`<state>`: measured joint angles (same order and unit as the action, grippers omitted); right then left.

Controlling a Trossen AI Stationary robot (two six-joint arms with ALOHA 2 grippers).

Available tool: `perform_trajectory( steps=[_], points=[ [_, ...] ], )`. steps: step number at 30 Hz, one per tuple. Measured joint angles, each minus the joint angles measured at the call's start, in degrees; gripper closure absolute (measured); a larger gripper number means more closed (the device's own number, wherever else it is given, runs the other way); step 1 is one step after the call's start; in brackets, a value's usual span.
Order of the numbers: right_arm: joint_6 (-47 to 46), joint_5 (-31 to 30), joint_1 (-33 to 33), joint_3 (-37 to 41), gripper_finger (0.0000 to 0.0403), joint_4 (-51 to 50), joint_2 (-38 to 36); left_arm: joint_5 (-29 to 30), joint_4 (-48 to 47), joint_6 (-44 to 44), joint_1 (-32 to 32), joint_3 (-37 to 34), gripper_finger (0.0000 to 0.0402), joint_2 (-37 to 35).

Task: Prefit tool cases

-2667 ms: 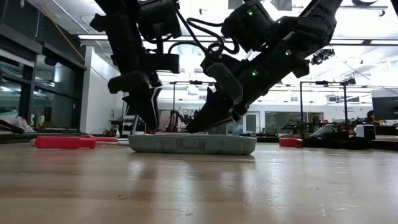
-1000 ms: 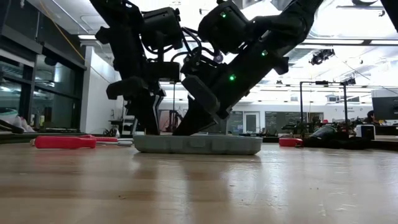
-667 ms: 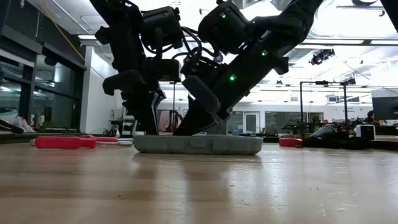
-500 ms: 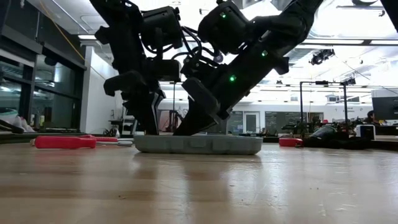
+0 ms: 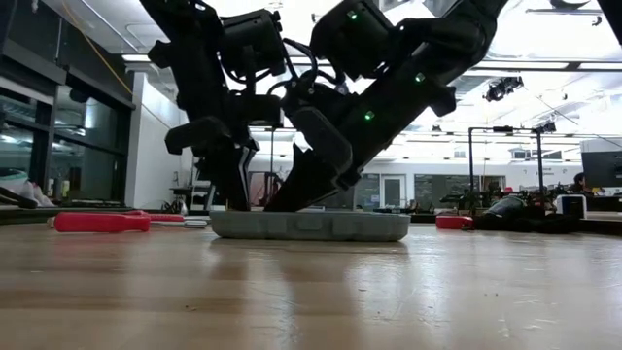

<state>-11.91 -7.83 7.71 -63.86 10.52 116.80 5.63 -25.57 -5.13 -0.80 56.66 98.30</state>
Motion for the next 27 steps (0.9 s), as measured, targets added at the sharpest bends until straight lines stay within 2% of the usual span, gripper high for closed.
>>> perform_trajectory(
  steps=[14,27],
  points=[
    [-0.17,2.03,-0.62,-0.07,0.0403,2.26,2.21,-0.60,-0.05,0.58,0.00,-0.02,0.0401,0.00],
    [-1.06,1.23,-0.59,-0.09,0.0403,3.87,2.77,0.82,0.21,0.46,0.11,-0.02,0.0401,0.00]
  ],
)
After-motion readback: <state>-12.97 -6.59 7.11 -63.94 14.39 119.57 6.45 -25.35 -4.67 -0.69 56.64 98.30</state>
